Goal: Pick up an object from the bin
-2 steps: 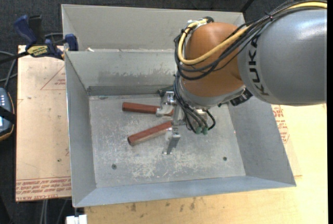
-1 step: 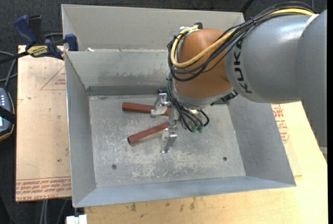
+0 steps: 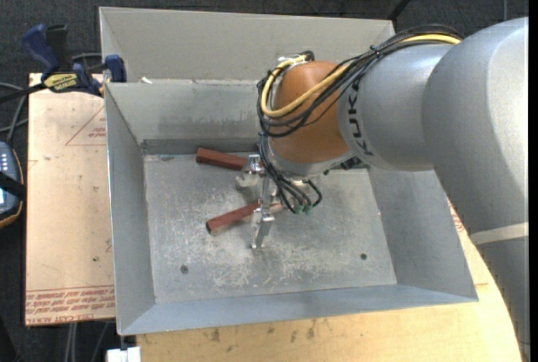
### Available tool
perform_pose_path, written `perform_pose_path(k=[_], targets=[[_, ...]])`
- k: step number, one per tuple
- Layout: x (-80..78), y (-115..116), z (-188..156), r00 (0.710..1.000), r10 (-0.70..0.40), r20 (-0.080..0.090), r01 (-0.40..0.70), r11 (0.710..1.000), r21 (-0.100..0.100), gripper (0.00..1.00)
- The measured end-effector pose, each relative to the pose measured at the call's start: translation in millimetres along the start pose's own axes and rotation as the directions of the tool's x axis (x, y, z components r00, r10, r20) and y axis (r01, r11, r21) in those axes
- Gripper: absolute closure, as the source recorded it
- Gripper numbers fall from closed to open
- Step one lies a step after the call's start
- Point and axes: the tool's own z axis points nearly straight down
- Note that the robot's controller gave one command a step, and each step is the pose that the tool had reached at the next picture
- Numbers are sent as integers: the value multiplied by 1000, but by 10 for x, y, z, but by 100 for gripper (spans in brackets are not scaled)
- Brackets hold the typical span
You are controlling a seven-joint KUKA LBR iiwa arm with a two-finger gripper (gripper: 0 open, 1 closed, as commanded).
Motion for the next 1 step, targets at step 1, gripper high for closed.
perform_pose_path(k=[1], targets=[[-52, 60, -19, 998, -69, 0, 69, 998, 5, 0]])
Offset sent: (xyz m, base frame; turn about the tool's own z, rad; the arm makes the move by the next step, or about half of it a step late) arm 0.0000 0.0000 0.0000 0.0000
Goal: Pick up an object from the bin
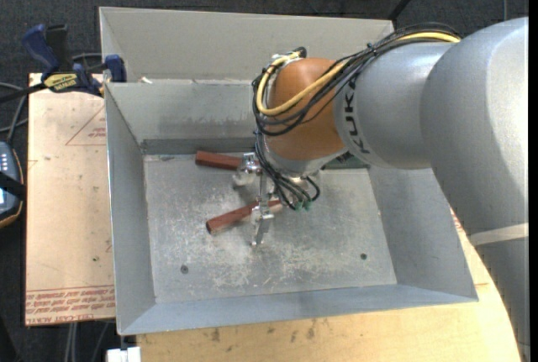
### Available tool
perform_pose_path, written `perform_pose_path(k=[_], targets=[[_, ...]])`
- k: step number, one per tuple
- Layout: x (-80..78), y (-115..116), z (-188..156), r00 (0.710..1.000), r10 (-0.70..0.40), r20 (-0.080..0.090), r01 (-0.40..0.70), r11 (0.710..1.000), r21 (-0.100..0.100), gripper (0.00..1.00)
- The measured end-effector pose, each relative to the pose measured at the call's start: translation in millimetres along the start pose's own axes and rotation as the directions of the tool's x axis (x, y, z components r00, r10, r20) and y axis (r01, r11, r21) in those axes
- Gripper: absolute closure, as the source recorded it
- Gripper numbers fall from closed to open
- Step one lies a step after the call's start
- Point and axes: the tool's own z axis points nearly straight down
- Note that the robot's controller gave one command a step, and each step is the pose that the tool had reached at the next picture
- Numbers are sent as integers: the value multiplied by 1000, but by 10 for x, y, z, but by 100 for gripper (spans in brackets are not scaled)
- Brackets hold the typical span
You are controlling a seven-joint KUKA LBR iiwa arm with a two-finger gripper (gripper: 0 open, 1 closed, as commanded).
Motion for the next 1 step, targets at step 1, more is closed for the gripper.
perform_pose_path(k=[1], targets=[[6, 2, -13, 1000, 29, 3, -29, 1000, -4, 0]])
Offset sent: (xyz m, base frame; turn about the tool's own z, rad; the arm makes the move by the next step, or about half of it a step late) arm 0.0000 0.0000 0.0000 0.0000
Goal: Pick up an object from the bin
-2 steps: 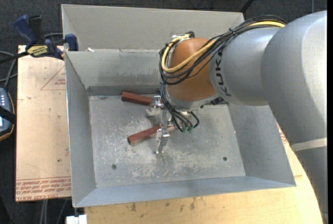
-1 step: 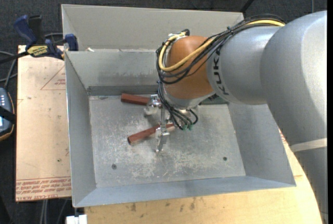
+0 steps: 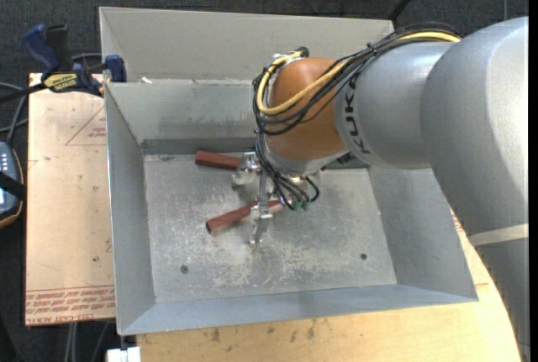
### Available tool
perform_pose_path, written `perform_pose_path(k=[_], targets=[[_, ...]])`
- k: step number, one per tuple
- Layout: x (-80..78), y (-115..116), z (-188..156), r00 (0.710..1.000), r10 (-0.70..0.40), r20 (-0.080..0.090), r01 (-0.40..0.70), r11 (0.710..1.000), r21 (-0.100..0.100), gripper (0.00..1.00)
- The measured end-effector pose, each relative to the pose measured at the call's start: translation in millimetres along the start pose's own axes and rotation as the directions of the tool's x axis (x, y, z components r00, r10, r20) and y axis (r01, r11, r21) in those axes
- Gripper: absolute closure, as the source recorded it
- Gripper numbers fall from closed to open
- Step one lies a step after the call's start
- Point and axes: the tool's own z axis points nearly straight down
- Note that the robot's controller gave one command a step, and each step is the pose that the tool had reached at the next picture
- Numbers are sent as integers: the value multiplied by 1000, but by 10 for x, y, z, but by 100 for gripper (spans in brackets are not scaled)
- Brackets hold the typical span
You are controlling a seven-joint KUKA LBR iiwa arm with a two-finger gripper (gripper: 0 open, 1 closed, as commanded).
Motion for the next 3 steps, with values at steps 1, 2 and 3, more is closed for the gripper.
perform_pose_path(k=[1, 2, 3], targets=[[-51, 9, -45, 1000, -28, 2, 28, 1000, 0, 100], [-51, 9, -45, 1000, -27, 2, 27, 1000, 0, 100], [-40, 8, -70, 1000, -28, -1, 28, 1000, 0, 100]])
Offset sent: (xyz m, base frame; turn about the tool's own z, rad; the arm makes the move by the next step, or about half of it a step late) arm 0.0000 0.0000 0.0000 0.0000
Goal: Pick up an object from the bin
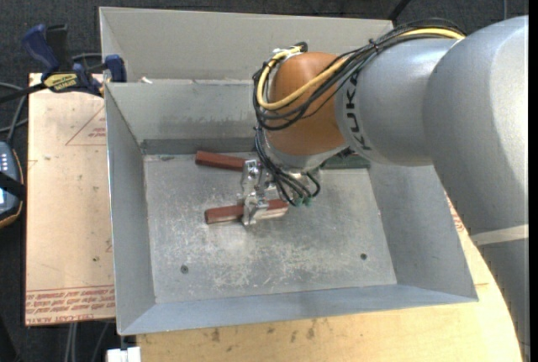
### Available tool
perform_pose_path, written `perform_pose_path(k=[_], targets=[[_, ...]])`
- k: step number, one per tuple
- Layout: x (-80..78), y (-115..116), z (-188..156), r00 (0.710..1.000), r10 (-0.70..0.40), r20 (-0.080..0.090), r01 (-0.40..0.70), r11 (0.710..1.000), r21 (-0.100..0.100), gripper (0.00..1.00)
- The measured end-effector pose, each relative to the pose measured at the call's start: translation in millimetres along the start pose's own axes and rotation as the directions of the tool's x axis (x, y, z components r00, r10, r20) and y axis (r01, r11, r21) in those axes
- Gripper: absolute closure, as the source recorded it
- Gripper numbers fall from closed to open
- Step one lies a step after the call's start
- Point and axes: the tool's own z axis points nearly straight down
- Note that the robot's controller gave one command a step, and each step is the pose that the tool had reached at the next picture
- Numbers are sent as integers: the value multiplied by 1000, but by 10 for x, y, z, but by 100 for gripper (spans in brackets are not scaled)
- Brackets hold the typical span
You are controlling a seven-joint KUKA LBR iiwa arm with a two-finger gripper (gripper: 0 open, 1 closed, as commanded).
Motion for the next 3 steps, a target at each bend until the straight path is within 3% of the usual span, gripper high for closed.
perform_pose_path(k=[3], targets=[[15, 2, -362, 1000, 1, -11, -1, 1000, 1, 100]])
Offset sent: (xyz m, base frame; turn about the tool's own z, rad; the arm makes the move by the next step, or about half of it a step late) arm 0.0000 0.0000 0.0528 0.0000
